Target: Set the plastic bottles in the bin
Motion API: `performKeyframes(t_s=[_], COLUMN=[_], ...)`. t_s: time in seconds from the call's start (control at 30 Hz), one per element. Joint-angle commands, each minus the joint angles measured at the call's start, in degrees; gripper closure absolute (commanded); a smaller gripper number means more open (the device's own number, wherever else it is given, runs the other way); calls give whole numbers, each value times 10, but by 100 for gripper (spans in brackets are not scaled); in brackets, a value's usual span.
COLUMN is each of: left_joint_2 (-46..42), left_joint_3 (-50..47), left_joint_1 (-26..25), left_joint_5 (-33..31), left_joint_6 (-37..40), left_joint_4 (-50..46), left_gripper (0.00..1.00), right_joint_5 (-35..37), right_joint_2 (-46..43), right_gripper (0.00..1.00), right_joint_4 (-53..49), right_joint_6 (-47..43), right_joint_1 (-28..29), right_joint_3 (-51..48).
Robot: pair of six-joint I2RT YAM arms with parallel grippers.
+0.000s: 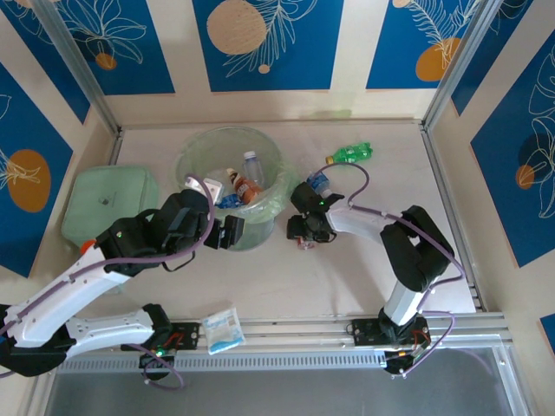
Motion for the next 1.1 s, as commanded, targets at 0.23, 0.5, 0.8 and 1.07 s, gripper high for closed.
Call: performKeyframes(t_s=[0.23, 0.5, 0.8, 1.07], left_joint_2=[-17, -20, -19, -30], left_joint_3=[-1, 15, 38, 68], left_joint_1=[7, 8, 13, 17], left_joint_5=[-7, -22, -42, -69], left_joint_6=[-2, 1, 4, 3], left_joint_4=[-7, -13, -16, -38], left_gripper=[13, 13, 14, 14], right_joint_5=[41, 76, 24, -2], right_joint_2=[-161, -365, -354, -194], right_gripper=[35, 36, 37, 38], right_joint_4=[-46, -153, -198, -148], right_joint_6=[35, 26, -50, -105], right_joint_1=[8, -31, -40, 44], right_joint_3=[-45, -36, 197, 404])
